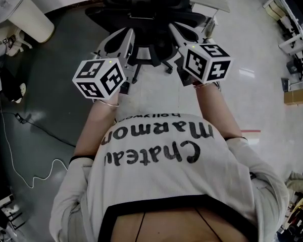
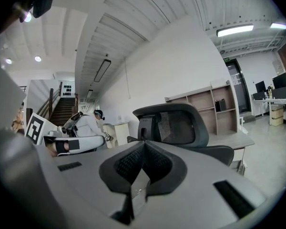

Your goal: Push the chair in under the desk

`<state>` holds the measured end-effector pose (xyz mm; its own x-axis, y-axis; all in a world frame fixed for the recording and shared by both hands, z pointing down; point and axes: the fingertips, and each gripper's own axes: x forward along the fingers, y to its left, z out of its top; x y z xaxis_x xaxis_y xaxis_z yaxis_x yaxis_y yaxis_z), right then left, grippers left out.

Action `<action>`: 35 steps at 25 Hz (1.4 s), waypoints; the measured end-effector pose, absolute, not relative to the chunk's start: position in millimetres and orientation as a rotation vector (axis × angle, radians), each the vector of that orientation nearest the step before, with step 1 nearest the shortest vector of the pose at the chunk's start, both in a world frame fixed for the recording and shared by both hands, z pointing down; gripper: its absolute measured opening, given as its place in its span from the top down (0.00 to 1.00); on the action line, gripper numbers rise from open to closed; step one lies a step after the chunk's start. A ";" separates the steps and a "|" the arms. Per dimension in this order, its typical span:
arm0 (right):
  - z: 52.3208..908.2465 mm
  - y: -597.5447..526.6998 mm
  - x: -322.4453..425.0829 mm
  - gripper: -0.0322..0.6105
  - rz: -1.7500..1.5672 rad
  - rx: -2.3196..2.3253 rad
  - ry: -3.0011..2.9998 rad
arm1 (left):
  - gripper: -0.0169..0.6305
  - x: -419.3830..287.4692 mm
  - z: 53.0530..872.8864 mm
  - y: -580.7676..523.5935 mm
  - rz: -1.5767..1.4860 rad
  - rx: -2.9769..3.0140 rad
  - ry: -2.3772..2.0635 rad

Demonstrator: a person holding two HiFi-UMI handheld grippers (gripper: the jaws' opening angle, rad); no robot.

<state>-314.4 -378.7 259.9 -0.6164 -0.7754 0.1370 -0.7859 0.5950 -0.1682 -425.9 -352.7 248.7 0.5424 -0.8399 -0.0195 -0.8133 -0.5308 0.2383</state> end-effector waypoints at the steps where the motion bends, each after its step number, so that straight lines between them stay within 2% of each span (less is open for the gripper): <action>1: 259.0 -377.5 -315.8 0.93 0.327 1.346 -2.765 | 0.95 -426.5 248.0 -352.1 -0.198 2.578 -1.401; 35: 255.7 -366.1 -317.8 0.93 0.322 1.301 -2.777 | 0.95 -421.8 243.2 -344.7 -0.205 2.584 -1.386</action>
